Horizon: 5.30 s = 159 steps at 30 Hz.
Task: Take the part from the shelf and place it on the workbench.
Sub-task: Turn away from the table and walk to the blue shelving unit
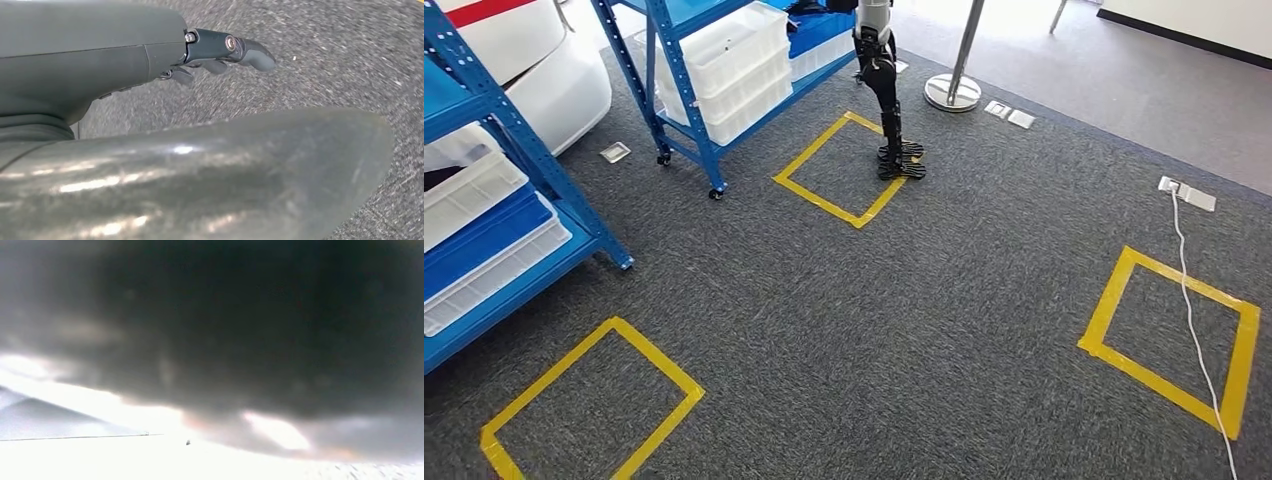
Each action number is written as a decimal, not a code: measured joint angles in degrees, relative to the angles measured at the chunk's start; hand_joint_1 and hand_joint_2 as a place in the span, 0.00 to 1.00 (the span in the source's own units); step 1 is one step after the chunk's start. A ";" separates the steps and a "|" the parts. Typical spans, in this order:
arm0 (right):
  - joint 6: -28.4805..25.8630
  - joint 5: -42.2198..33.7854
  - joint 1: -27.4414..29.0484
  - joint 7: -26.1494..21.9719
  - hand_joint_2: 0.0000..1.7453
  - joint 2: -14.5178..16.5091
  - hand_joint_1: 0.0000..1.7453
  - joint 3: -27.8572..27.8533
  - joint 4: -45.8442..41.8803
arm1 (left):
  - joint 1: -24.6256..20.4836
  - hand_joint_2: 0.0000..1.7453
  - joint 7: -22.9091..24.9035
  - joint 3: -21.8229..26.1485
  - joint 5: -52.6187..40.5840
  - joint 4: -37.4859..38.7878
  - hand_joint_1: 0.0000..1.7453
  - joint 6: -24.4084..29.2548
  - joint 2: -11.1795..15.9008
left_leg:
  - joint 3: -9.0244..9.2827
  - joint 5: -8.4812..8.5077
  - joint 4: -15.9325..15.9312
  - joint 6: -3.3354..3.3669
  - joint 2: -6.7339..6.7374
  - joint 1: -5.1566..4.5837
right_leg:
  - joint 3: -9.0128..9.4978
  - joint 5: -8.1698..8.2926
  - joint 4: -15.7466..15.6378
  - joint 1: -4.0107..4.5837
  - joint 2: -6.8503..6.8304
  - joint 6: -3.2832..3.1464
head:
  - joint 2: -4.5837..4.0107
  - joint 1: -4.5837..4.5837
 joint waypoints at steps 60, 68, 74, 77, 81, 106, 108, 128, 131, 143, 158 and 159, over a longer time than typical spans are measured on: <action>0.68 0.52 0.07 -0.76 0.00 0.31 0.00 -0.40 -0.01 | -0.10 0.00 -1.91 1.18 2.05 0.22 0.00 -9.81 -1.15 | 0.61 -0.18 -0.23 0.28 1.35 0.20 | -2.79 -0.97 5.30 -0.51 -2.08 0.45 | 0.00 -0.34; 0.82 0.68 -0.17 -1.01 0.00 0.44 0.00 -0.56 -0.01 | 0.24 0.00 -1.37 1.25 1.98 0.24 0.00 -9.87 -1.03 | -1.37 -1.15 2.19 -2.16 1.81 0.15 | 0.87 2.54 -2.82 -0.62 -2.07 -1.97 | 0.00 -0.54; 0.90 0.68 0.11 -1.04 0.00 0.28 0.00 -0.61 -0.01 | 0.23 0.00 -0.81 1.48 1.98 0.25 0.00 -9.60 -1.09 | -6.26 -6.16 14.37 -2.74 6.13 0.40 | 0.95 2.27 -2.79 -0.15 -6.47 -2.77 | 0.00 -1.16; 0.98 0.70 0.03 -1.13 0.00 0.27 0.00 -0.61 -0.01 | 0.07 0.00 -0.87 1.61 1.97 0.24 0.00 -9.62 -1.07 | -0.13 -1.99 3.57 -2.03 9.47 -0.02 | 1.42 1.94 -2.73 0.21 -8.11 -2.44 | 0.00 -1.22; 0.99 0.84 -0.05 -1.20 0.00 0.20 0.00 -0.64 -0.01 | -0.13 0.00 -1.27 1.66 1.91 0.24 0.00 -9.85 -1.09 | 0.90 -1.40 0.39 -0.66 9.31 -0.58 | 1.62 1.54 -2.79 0.84 -10.31 -1.42 | 0.00 -1.20; 0.33 0.33 0.16 -1.91 0.00 0.26 0.00 -1.49 -0.01 | 0.10 0.00 -2.98 1.97 1.89 0.24 0.00 -10.14 -1.22 | -3.11 -3.18 8.46 -2.34 6.15 0.48 | 1.08 2.50 -2.91 -0.22 -3.92 -2.52 | 0.00 -1.22; 0.29 0.34 0.08 -1.78 0.00 0.33 0.00 -1.57 -0.01 | -0.04 0.00 -3.32 1.97 1.86 0.24 0.00 -10.25 -1.20 | 0.41 -1.48 2.03 -1.90 6.54 0.25 | 1.13 2.27 -2.82 0.12 -4.04 -2.10 | 0.00 -1.23; 0.25 0.85 0.04 -1.48 0.00 0.16 0.00 -1.99 -0.01 | -0.11 0.00 -3.46 2.55 0.96 0.22 0.00 -10.10 -1.25 | 2.34 -3.35 0.44 -1.38 4.77 0.02 | -0.95 3.76 -2.93 -0.17 -3.19 -1.33 | 0.00 -0.47; 0.25 0.85 0.06 -1.48 0.00 0.24 0.00 -2.17 -0.01 | -0.08 0.00 -3.46 2.57 0.97 0.22 0.00 -10.11 -1.23 | -1.85 -7.21 9.08 -2.14 5.48 0.25 | 0.19 3.12 -3.09 -0.41 -3.24 -2.54 | 0.00 -0.97; 0.25 0.85 0.02 -1.48 0.00 0.33 0.00 -2.48 -0.01 | 0.14 0.00 -3.30 2.72 0.97 0.25 0.00 -10.31 -1.18 | 0.10 -1.01 0.53 0.21 5.74 -0.09 | 5.57 -1.13 -2.67 0.09 -3.12 -0.20 | -0.02 -1.20; 0.25 0.87 0.49 -1.42 0.00 0.31 0.00 -2.58 0.02 | 0.37 0.00 -3.27 2.80 0.95 0.24 0.00 -10.62 -1.19 | 4.86 -4.66 -0.04 1.28 4.70 -0.03 | -8.24 -4.22 10.73 -0.09 -3.03 0.48 | 0.00 -0.58; 0.26 0.87 0.51 -1.42 0.00 0.30 0.00 -2.58 0.01 | 0.38 0.00 -3.27 2.80 0.95 0.24 0.00 -10.63 -1.19 | 5.05 -4.79 -0.04 1.25 4.67 -0.03 | -8.13 -3.82 10.02 -0.08 -3.03 0.58 | 0.00 -0.56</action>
